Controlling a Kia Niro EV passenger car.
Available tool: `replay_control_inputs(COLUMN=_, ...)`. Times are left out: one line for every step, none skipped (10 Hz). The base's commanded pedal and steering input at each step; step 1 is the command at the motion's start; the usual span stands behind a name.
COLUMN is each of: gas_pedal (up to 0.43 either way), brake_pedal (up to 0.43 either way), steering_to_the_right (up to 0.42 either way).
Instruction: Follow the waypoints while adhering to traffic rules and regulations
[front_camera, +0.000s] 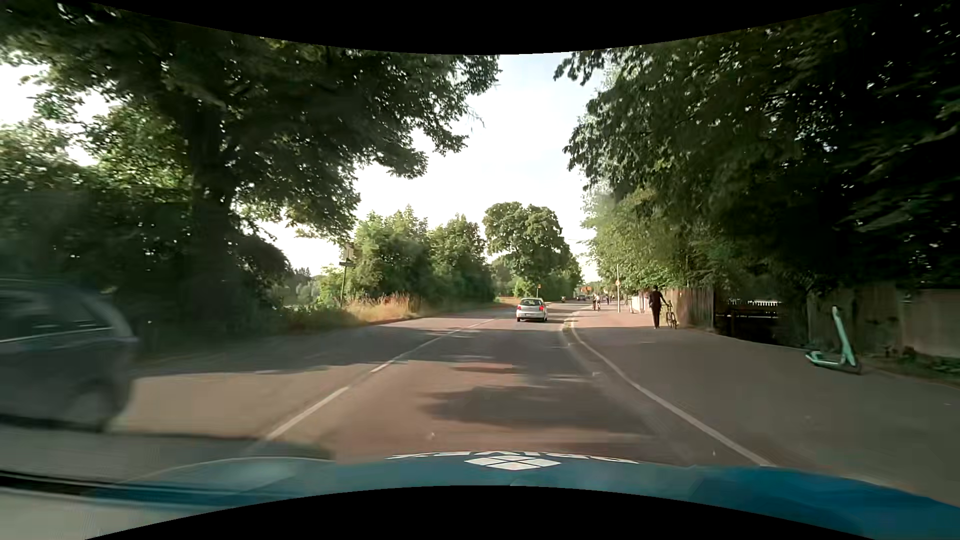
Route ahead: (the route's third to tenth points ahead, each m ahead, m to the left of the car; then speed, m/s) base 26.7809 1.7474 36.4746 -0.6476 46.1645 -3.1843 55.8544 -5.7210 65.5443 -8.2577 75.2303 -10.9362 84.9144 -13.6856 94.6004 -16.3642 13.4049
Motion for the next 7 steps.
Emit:
replay_control_inputs(gas_pedal=0.157, brake_pedal=0.0, steering_to_the_right=0.02)
replay_control_inputs(gas_pedal=0.157, brake_pedal=0.0, steering_to_the_right=0.02)
replay_control_inputs(gas_pedal=0.157, brake_pedal=0.0, steering_to_the_right=0.022)
replay_control_inputs(gas_pedal=0.157, brake_pedal=0.0, steering_to_the_right=0.024)
replay_control_inputs(gas_pedal=0.169, brake_pedal=0.0, steering_to_the_right=0.026)
replay_control_inputs(gas_pedal=0.169, brake_pedal=0.0, steering_to_the_right=0.027)
replay_control_inputs(gas_pedal=0.169, brake_pedal=0.0, steering_to_the_right=0.027)
